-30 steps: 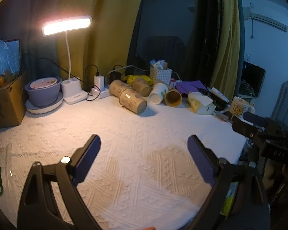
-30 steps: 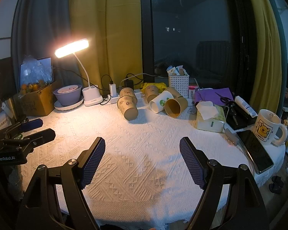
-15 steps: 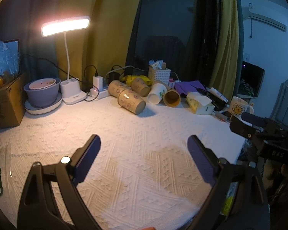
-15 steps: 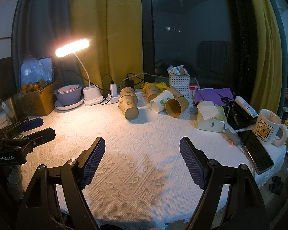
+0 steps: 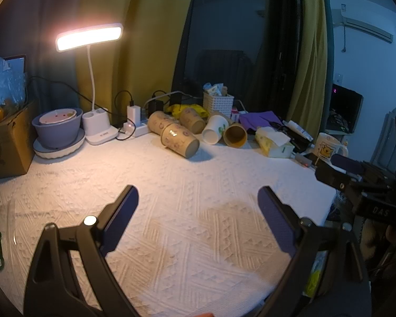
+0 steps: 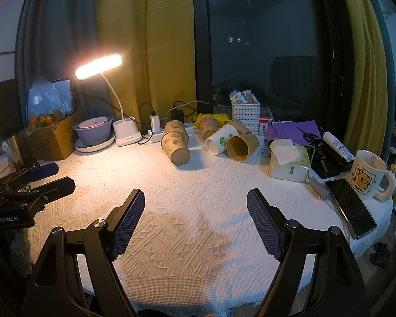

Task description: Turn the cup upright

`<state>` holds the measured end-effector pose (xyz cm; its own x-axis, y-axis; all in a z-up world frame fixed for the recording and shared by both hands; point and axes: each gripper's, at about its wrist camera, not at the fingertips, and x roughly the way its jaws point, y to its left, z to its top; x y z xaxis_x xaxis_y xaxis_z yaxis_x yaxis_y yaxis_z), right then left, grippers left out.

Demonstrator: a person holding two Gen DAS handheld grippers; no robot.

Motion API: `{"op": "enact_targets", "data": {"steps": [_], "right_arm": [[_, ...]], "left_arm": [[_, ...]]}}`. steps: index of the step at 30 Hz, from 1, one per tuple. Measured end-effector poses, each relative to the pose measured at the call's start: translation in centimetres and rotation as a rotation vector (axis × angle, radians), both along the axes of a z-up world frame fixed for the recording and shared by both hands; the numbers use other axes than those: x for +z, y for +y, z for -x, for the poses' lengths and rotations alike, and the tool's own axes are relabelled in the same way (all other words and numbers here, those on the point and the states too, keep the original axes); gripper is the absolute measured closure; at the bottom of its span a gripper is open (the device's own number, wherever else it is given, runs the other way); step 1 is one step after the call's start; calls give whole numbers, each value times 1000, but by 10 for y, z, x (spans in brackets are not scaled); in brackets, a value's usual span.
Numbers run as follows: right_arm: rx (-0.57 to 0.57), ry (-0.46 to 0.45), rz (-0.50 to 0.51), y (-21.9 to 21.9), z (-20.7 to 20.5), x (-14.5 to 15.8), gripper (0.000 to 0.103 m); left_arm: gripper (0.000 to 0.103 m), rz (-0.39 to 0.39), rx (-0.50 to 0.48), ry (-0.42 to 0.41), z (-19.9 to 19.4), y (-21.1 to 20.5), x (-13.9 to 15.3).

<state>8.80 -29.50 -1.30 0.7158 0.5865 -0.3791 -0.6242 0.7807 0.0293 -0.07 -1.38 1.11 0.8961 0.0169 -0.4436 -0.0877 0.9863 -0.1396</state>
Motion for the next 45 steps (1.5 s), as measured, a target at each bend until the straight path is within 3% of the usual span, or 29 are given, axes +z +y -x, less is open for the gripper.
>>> {"op": "enact_targets", "data": {"steps": [25, 32, 45], "right_arm": [[0, 3, 1, 0, -1, -1, 21], [5, 15, 1, 4, -4, 1, 21], [15, 102, 11, 10, -45, -26, 21]], "left_arm": [[10, -4, -3, -1, 0, -2, 0], [10, 4, -5, 29, -10, -2, -5], [10, 12, 3, 127, -53, -2, -24]]}}
